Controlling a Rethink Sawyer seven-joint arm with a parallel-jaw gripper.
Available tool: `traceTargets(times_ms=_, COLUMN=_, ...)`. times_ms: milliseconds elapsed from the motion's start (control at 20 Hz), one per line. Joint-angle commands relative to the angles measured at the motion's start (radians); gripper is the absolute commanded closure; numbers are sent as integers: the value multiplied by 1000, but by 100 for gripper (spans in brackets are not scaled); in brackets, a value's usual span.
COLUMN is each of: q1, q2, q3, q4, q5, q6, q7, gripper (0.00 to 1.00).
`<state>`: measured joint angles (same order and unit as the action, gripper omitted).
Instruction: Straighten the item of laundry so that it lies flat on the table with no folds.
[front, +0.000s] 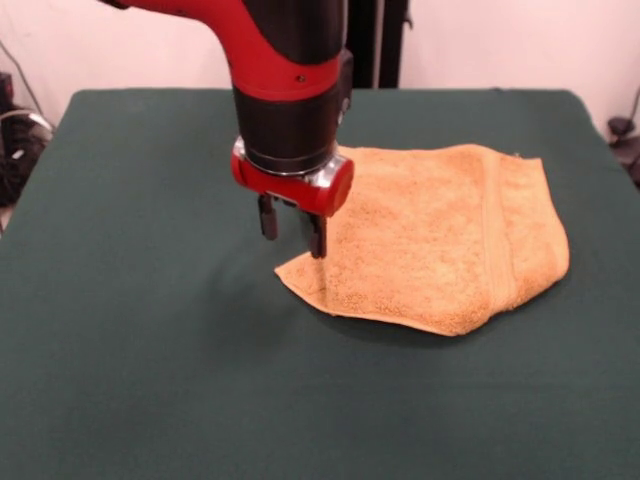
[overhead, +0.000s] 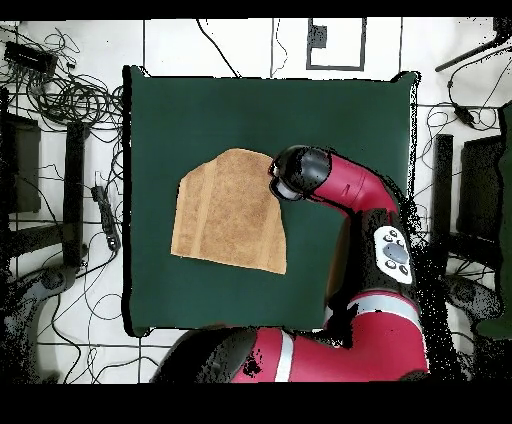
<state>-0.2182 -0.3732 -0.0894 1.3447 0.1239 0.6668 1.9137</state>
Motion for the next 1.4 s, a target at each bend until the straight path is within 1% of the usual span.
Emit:
traceTargets(times_ms=50, q1=58, q2=17, q3=16, q4=20, q5=60, q6=-56, q7=271, gripper=0)
traceTargets(times_ms=200, q1=61, q2=34, q3=4, q4=14, q5=74, q6=-42, q7=288, gripper=0)
traceTargets(times_ms=400, q1=54, q2=57, q3=5, q4=2, q5=85, q6=-62, q7=275, gripper=0)
traceTargets(times_ms=500, q1=56, q2=59, q3=2, q4=17, q5=93, q6=-65, q7=278, gripper=0)
traceTargets(times_ms=650, q1=40, q2=60, q3=12, q4=33, q5=98, q6=-85, q7=252, gripper=0)
traceTargets(times_ms=900, q1=25, q2=79, q3=7, q4=20, q5=98, q6=-94, q7=233, gripper=0)
traceTargets(times_ms=1050, q1=31, q2=83, q3=6, q4=25, q5=98, q6=-111, q7=235, gripper=0)
traceTargets(times_ms=1400, q1=43, q2=103, q3=6, q4=22, q5=109, q6=-104, q7=240, gripper=0)
